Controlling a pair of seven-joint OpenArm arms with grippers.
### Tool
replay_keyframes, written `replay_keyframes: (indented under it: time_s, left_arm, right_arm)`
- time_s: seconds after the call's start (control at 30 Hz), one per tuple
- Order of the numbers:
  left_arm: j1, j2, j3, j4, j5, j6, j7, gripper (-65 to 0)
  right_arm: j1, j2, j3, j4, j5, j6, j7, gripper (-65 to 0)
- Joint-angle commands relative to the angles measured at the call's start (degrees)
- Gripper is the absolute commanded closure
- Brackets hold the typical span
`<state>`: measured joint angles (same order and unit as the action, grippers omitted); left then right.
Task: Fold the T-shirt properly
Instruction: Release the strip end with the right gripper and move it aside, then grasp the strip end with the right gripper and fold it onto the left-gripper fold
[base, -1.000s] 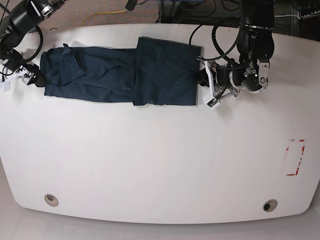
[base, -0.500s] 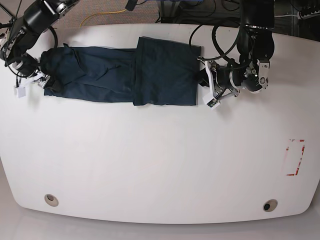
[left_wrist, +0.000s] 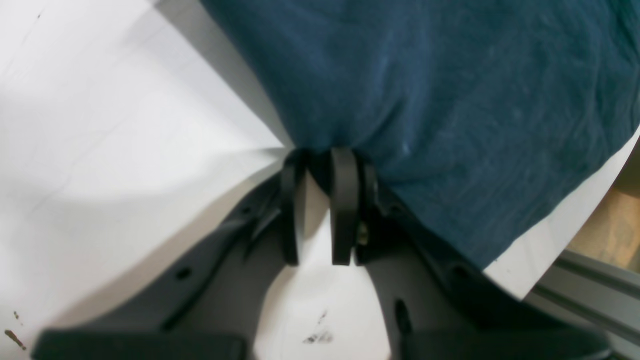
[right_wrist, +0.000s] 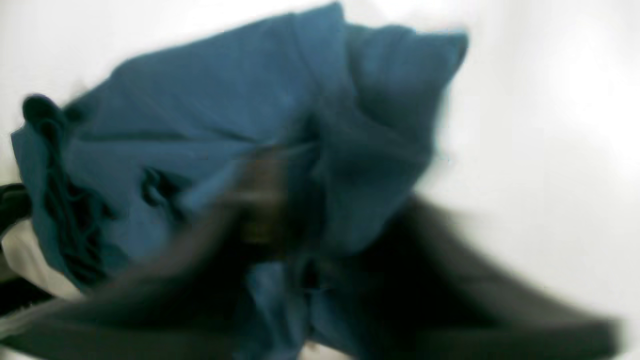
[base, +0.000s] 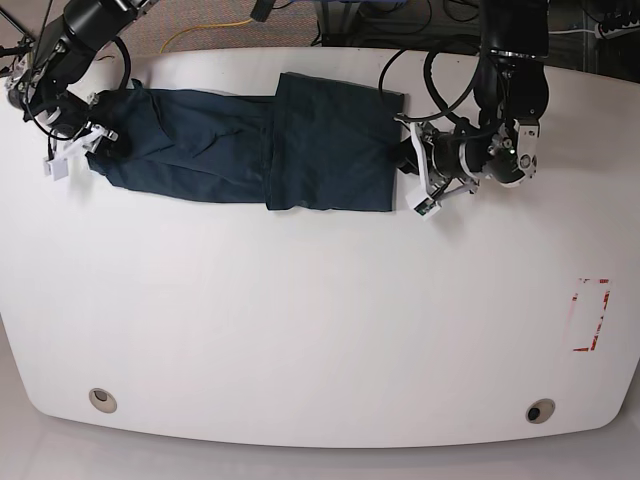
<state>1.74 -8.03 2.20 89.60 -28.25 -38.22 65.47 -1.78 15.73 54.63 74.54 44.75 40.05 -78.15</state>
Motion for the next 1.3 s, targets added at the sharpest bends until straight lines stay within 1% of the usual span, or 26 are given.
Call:
replay_keyframes:
  time_s: [0.0,0.03,0.13,0.2,0.33,0.47,0.57,0.67,0.77,0.87,0.97,1.07,1.13,1.23,1.27]
  left_arm:
    - [-0.6,0.3,0.1,0.5,0.3,0.0,0.2,-6.8]
    - [-0.6,0.9,0.2,0.5,0.3,0.0,0.2,-6.8]
    - [-0.6,1.5,0.2,0.3,0.4,0.1,0.1,-6.8]
    - [-0.7,2.0,0.3,-0.4,0.3,1.1,0.1,-6.8]
    - [-2.9,5.4,0.3,-3.5,0.3,3.9,0.1,-6.8]
    - [-4.2,7.9,0.3,-8.4,0.3,4.4,0.0,-6.8]
    - [-6.9,10.5,0.2,-11.8,0.3,4.4,0.0,-6.8]
    - [-8.2,12.9,0.2,-14.5,0.4,4.4,0.0,-6.8]
    - [-9.5,15.6,0.3,-17.8,0.4,4.4,-0.1,-6.8]
    - [-11.2,16.7,0.3,-19.9,0.5,4.4,-0.1,-6.8]
    - [-12.9,16.9,0.3,-21.4,1.0,4.4,-0.1,-6.8]
    - [-13.4,17.0,1.0,-21.5,3.0,4.4,-0.1,-6.8]
    - [-13.4,17.0,1.5,-21.5,3.9,4.4,-0.2,-6.8]
    - [-13.5,17.0,2.3,-21.5,4.5,4.4,-1.2,-6.8]
    - [-13.5,17.0,2.4,-21.5,4.5,4.4,-1.2,-6.8]
  right_arm:
    - [0.3,1.2,0.0,1.0,0.2,-0.1,0.0,-1.4]
    - [0.3,1.2,0.0,1.6,0.2,-0.1,-0.1,0.0]
    - [-0.4,0.9,0.1,6.4,0.2,-0.1,-0.8,0.0]
    - [-1.6,0.8,0.2,10.4,0.6,-0.1,-1.4,0.0]
    - [-2.8,-1.0,0.2,18.9,0.7,-0.1,-1.6,0.0]
    - [-4.9,-2.1,-0.3,29.1,0.7,-0.1,-1.9,0.0]
    - [-5.2,-3.6,-4.5,37.1,0.6,-0.1,-1.9,0.0]
    - [-6.5,-4.0,-8.3,41.5,0.7,-0.1,-1.9,0.0]
    - [-6.4,-4.2,-12.4,41.5,1.9,-0.1,-1.9,0.0]
    - [-6.0,-6.5,-15.6,41.5,2.3,-0.1,-1.9,0.0]
    - [-4.9,-8.5,-18.1,40.9,2.1,-0.1,-1.9,0.0]
    - [-4.2,-9.9,-20.1,38.5,2.1,-0.1,-1.9,0.0]
    - [-3.9,-10.4,-20.4,36.1,2.1,-0.1,-1.6,0.0]
    - [-2.8,-10.4,-20.6,32.8,2.5,-0.1,0.3,-0.2]
    - [-2.4,-10.4,-20.6,32.1,2.4,-0.1,0.3,-1.4]
